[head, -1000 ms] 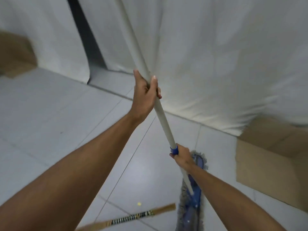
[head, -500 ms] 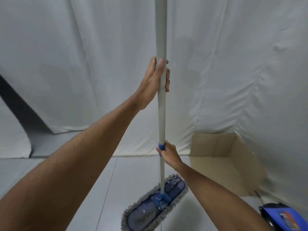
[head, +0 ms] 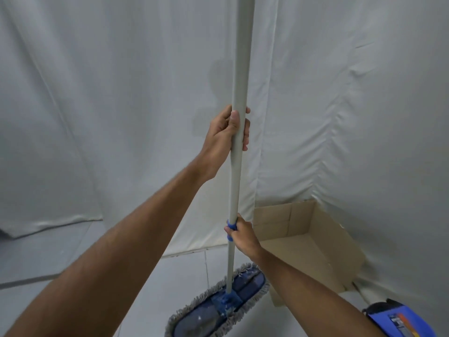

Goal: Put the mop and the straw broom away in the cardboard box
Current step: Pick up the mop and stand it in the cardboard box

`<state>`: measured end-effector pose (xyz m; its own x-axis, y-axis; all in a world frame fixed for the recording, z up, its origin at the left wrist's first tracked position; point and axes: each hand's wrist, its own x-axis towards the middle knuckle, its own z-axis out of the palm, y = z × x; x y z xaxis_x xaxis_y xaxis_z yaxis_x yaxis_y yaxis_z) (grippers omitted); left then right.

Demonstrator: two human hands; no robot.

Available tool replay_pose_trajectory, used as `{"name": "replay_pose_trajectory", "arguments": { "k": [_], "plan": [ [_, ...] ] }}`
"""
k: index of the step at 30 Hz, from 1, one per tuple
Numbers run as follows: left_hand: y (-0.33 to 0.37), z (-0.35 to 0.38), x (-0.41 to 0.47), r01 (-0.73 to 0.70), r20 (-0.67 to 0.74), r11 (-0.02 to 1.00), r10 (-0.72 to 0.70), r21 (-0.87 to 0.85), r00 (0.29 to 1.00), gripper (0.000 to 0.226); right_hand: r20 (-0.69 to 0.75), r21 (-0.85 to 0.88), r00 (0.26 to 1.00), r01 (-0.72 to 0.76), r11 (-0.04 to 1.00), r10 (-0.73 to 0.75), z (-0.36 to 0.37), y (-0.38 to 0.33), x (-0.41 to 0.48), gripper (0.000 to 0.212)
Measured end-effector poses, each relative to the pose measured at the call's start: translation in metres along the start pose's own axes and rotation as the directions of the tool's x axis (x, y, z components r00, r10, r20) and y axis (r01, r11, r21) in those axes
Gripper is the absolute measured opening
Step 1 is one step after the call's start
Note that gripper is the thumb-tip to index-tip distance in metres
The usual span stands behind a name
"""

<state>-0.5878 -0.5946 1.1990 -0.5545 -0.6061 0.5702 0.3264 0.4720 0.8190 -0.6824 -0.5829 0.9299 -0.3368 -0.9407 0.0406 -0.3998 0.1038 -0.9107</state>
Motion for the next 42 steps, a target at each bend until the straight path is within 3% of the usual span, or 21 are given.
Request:
{"name": "replay_pose_trajectory", "arguments": {
  "k": [13, 30, 36, 42],
  "plan": [
    [-0.178, -0.024, 0.185, 0.134, 0.163, 0.991, -0.133, 0.005, 0.978, 0.026, -0.064, -0.027, 0.971, -0.232, 0.972, 0.23, -0.062, 0.068, 0.202, 0.009],
    [-0.385, 0.092, 0.409, 0.165, 0.314, 0.986, -0.167, 0.034, 0.935, 0.026, -0.14, 0.041, 0.925, -0.352, 0.935, 0.354, -0.218, 0.194, 0.425, 0.006],
    [-0.448, 0.129, 0.458, 0.193, 0.293, 0.981, -0.183, -0.003, 0.938, 0.026, -0.21, 0.081, 0.868, -0.444, 0.893, 0.45, -0.255, 0.233, 0.482, 0.015],
    [-0.516, 0.138, 0.505, 0.244, 0.369, 0.969, -0.22, -0.02, 0.903, 0.023, -0.277, 0.157, 0.79, -0.525, 0.837, 0.547, -0.285, 0.243, 0.538, 0.027]
  ]
}}
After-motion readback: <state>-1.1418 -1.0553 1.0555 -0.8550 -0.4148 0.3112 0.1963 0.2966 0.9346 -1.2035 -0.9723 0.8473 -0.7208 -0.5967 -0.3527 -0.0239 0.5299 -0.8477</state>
